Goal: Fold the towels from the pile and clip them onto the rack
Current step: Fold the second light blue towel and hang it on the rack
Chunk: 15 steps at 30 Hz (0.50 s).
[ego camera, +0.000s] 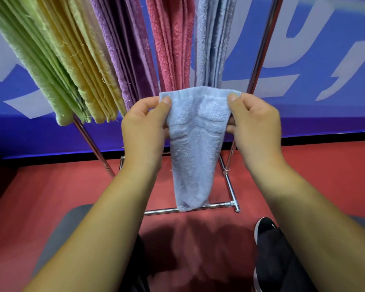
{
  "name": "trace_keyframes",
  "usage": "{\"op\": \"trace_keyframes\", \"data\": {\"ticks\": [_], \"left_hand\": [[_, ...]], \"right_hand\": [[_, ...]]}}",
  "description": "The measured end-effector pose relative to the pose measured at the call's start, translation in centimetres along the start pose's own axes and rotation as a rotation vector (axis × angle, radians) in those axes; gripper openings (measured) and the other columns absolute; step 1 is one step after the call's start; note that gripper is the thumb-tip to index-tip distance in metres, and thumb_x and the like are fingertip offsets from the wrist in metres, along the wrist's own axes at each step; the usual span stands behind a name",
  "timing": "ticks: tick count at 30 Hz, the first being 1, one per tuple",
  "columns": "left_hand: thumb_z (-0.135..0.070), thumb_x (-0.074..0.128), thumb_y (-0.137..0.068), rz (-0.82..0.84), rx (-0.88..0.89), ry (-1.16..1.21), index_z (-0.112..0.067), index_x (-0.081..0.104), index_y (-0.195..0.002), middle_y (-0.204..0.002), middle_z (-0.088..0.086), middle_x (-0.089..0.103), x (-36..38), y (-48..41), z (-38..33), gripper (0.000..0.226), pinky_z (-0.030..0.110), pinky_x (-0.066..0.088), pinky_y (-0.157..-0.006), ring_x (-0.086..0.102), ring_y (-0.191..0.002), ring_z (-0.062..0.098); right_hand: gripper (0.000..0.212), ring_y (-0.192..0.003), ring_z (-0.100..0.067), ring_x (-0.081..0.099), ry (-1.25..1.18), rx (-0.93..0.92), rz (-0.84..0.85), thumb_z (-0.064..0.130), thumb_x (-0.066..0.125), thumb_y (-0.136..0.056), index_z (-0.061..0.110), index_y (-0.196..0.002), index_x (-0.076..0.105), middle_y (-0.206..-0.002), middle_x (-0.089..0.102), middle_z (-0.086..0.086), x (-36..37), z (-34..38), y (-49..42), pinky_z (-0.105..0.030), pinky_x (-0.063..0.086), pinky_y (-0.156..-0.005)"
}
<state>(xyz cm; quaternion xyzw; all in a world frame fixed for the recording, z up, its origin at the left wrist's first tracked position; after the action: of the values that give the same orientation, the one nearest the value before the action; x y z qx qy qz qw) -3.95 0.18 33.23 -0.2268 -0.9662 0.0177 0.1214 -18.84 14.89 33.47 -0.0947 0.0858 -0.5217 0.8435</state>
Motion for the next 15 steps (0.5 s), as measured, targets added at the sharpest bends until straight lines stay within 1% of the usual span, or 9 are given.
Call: {"op": "trace_keyframes", "data": {"ticks": [1, 2, 3, 5, 6, 8, 11, 13, 15], "left_hand": [[-0.021, 0.073, -0.099, -0.006, 0.023, -0.027, -0.009, 0.075, -0.101, -0.084, 0.013, 0.074, 0.3, 0.3, -0.2, 0.012, 0.036, 0.061, -0.065, 0.068, -0.072, 0.019], [-0.022, 0.074, -0.099, -0.004, 0.046, -0.051, -0.009, 0.075, -0.1, -0.08, 0.012, 0.071, 0.6, 0.7, -0.3, 0.013, 0.039, 0.062, -0.064, 0.066, -0.071, 0.02], [-0.023, 0.074, -0.098, 0.008, 0.069, -0.067, -0.01, 0.075, -0.099, -0.078, 0.012, 0.069, 1.0, 1.1, -0.4, 0.014, 0.046, 0.063, -0.065, 0.065, -0.071, 0.022], [-0.026, 0.074, -0.097, 0.037, 0.114, -0.101, -0.013, 0.075, -0.097, -0.072, 0.008, 0.067, 1.5, 1.8, -0.4, 0.013, 0.063, 0.064, -0.073, 0.064, -0.072, 0.023], [-0.027, 0.074, -0.096, 0.038, 0.13, -0.132, -0.015, 0.075, -0.097, -0.07, 0.003, 0.066, 1.7, 2.2, -0.5, 0.012, 0.065, 0.062, -0.076, 0.065, -0.072, 0.022], [-0.028, 0.073, -0.097, 0.032, 0.149, -0.18, -0.018, 0.075, -0.097, -0.068, -0.005, 0.069, 2.1, 2.8, -0.5, 0.011, 0.062, 0.063, -0.078, 0.067, -0.072, 0.019], [-0.028, 0.07, -0.098, 0.011, 0.174, -0.232, -0.019, 0.074, -0.097, -0.064, -0.013, 0.066, 2.7, 3.5, -0.5, 0.01, 0.06, 0.063, -0.078, 0.065, -0.069, 0.013], [-0.029, 0.07, -0.098, 0.016, 0.181, -0.246, -0.021, 0.074, -0.098, -0.065, -0.013, 0.068, 3.0, 3.8, -0.4, 0.009, 0.058, 0.062, -0.08, 0.067, -0.07, 0.012], [-0.029, 0.07, -0.1, 0.031, 0.189, -0.256, -0.023, 0.073, -0.099, -0.069, -0.01, 0.072, 3.3, 4.2, -0.4, 0.007, 0.055, 0.062, -0.081, 0.069, -0.073, 0.013]], "right_hand": [[0.028, -0.099, -0.051, 0.071, 0.0, -0.005, 0.003, 0.043, 0.062, -0.099, 0.021, -0.099, 0.08, -0.097, 0.077, -0.023, 0.2, 0.2, 0.2, -0.067, 0.06, -0.083], [0.028, -0.098, -0.049, 0.073, 0.004, -0.011, 0.006, 0.043, 0.063, -0.1, 0.021, -0.1, 0.08, -0.098, 0.077, -0.024, 0.4, 0.5, 0.4, -0.066, 0.06, -0.083], [0.027, -0.094, -0.044, 0.076, 0.013, -0.02, 0.01, 0.041, 0.063, -0.1, 0.022, -0.1, 0.081, -0.097, 0.077, -0.021, 0.6, 0.8, 0.8, -0.065, 0.061, -0.083], [0.023, -0.089, -0.031, 0.078, 0.04, -0.038, 0.018, 0.037, 0.062, -0.102, 0.024, -0.101, 0.082, -0.091, 0.08, -0.01, 1.0, 1.3, 1.5, -0.059, 0.062, -0.083], [0.022, -0.085, -0.025, 0.077, 0.055, -0.043, 0.023, 0.035, 0.063, -0.102, 0.025, -0.102, 0.082, -0.089, 0.081, -0.005, 1.2, 1.6, 1.8, -0.056, 0.063, -0.082], [0.02, -0.081, -0.015, 0.075, 0.071, -0.048, 0.036, 0.031, 0.063, -0.103, 0.025, -0.105, 0.083, -0.087, 0.081, 0.003, 1.6, 2.0, 2.5, -0.05, 0.063, -0.082], [0.02, -0.086, -0.016, 0.078, 0.089, -0.065, 0.052, 0.025, 0.064, -0.104, 0.024, -0.108, 0.083, -0.087, 0.082, 0.008, 1.9, 2.2, 3.2, -0.041, 0.063, -0.081], [0.019, -0.087, -0.017, 0.077, 0.112, -0.077, 0.053, 0.025, 0.065, -0.104, 0.024, -0.108, 0.083, -0.087, 0.081, 0.008, 1.9, 2.4, 3.4, -0.037, 0.062, -0.08], [0.019, -0.087, -0.013, 0.077, 0.123, -0.078, 0.05, 0.024, 0.065, -0.104, 0.024, -0.108, 0.083, -0.087, 0.081, 0.01, 1.8, 2.4, 3.5, -0.033, 0.061, -0.079]]}}
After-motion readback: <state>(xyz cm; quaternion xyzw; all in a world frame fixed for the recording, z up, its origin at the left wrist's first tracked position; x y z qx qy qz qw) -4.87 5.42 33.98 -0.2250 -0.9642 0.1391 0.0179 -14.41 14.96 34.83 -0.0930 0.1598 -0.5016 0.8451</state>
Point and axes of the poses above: each hand's wrist, its own y-axis away from the middle knuckle, its own x-axis out of the palm, z = x × y, the point moved 3 cm from there along -y, towards the middle knuckle
